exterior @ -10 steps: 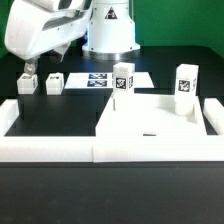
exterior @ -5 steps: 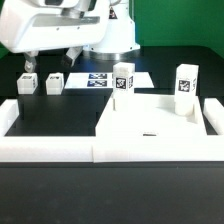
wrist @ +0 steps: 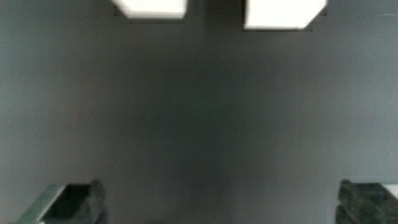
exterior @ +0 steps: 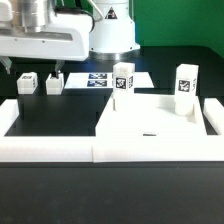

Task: Assemble square table

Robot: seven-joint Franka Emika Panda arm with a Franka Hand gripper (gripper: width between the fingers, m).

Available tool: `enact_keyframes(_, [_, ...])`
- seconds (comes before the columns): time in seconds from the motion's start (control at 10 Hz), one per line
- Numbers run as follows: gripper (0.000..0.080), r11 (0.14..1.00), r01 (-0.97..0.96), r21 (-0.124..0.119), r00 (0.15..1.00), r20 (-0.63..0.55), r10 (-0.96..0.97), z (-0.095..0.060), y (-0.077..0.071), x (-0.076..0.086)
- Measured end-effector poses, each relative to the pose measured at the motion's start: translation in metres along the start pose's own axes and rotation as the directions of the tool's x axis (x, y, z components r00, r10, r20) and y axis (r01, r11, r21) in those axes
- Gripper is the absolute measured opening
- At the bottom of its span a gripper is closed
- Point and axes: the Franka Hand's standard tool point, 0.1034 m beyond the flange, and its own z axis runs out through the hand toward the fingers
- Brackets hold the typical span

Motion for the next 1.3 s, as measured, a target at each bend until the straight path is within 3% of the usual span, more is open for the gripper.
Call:
enact_keyframes(0.2, [0.0649, 0.996, 0.075, 0.05, 0.991, 0.111, -0.08, 0.005, -0.015, -0.013])
enact_keyframes(0.4, [0.0649, 0.994, 0.094, 0.052, 0.983, 0.152, -0.101, 0.003, -0.028, -0.015])
enact_keyframes(0.7, [0.0649, 0.993, 0.092, 0.079, 0.933, 0.341, -0.114, 0.009, -0.031, -0.018])
enact_keyframes(1.0, [0.0649, 0.995, 0.075, 0.065, 0.852, 0.515, -0.098, 0.028, -0.03, -0.023])
enact_keyframes(1.3, [0.0649, 0.994, 0.084, 0.063, 0.857, 0.505, -0.105, 0.03, -0.032, -0.022])
